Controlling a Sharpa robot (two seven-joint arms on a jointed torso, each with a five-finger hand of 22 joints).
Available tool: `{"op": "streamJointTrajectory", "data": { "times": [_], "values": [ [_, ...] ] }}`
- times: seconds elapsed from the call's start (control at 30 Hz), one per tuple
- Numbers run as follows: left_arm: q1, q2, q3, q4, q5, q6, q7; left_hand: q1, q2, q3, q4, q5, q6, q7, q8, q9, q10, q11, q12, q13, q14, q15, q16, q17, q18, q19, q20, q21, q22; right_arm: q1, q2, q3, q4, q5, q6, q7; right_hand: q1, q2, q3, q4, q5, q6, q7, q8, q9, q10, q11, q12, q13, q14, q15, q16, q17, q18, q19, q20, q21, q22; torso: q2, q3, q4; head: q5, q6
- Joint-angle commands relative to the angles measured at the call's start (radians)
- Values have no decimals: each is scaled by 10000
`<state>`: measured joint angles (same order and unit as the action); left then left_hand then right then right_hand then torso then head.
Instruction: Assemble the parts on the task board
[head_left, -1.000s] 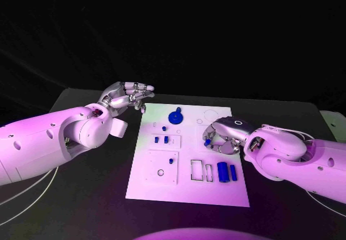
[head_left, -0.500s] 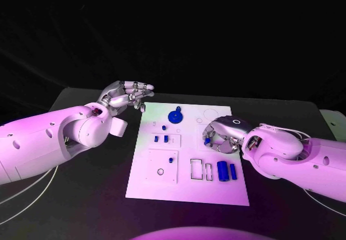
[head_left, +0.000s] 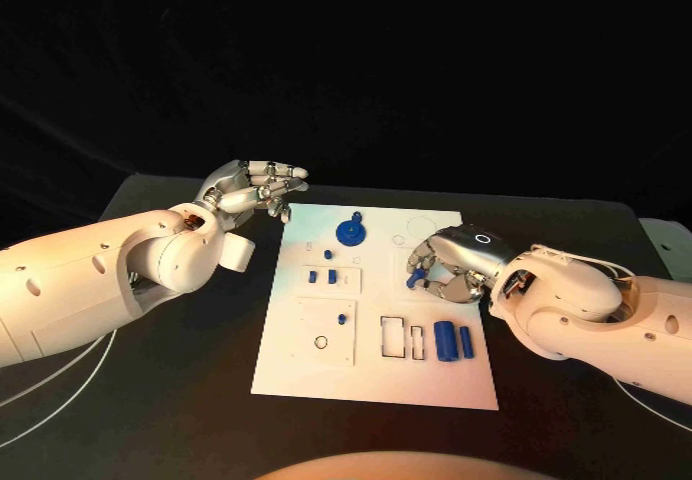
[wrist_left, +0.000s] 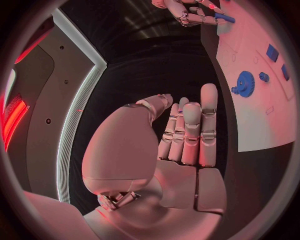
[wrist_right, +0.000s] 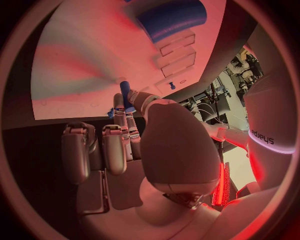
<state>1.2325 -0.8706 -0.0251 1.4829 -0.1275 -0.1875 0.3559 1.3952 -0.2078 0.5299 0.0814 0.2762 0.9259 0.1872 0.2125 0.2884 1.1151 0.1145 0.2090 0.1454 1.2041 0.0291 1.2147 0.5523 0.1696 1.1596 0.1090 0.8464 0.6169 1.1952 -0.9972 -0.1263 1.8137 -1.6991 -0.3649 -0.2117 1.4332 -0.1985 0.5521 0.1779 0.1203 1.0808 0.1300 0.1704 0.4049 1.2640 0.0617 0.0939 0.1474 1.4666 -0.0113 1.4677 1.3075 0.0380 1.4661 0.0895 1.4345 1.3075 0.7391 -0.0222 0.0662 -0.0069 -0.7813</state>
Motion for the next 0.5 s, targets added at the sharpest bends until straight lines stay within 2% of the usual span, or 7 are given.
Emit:
{"op": "streamJointTrajectory", "data": {
  "times": [0.03,0.3,0.5],
  "values": [
    [3,48,4,-16,42,98,65,-73,36,-39,-46,-9,-63,21,-21,-8,-59,-14,58,19,-61,7,34,8,150,6,38,-62,-9,91,-98,20,229,145,-503,108,-4,64,71,-66,93,78,-10,77,32,84,-10,-82,-6,668,-51,65,857,-148,733,-48,222,2193,-13,-3,-5,-13,22],
    [1,125,-19,-71,42,143,84,-73,36,-39,-46,-9,-63,21,-21,-8,-59,-14,58,19,-61,7,34,8,150,6,38,-62,-9,189,-135,55,968,339,-868,252,-8,57,99,-118,129,74,-10,93,51,103,-13,-101,-3,672,-55,75,871,-166,758,-55,311,2230,-21,-1,-2,-2,55],
    [-1,166,-39,-104,41,167,83,-73,36,-39,-46,-9,-63,21,-21,-8,-59,-14,58,19,-61,7,34,8,150,6,38,-62,-9,121,429,36,1191,375,-954,320,-15,52,104,-131,139,72,-8,97,56,107,-11,-107,-2,671,-56,74,867,-167,759,-57,315,2232,-2,-11,-8,62,69]
  ]
}}
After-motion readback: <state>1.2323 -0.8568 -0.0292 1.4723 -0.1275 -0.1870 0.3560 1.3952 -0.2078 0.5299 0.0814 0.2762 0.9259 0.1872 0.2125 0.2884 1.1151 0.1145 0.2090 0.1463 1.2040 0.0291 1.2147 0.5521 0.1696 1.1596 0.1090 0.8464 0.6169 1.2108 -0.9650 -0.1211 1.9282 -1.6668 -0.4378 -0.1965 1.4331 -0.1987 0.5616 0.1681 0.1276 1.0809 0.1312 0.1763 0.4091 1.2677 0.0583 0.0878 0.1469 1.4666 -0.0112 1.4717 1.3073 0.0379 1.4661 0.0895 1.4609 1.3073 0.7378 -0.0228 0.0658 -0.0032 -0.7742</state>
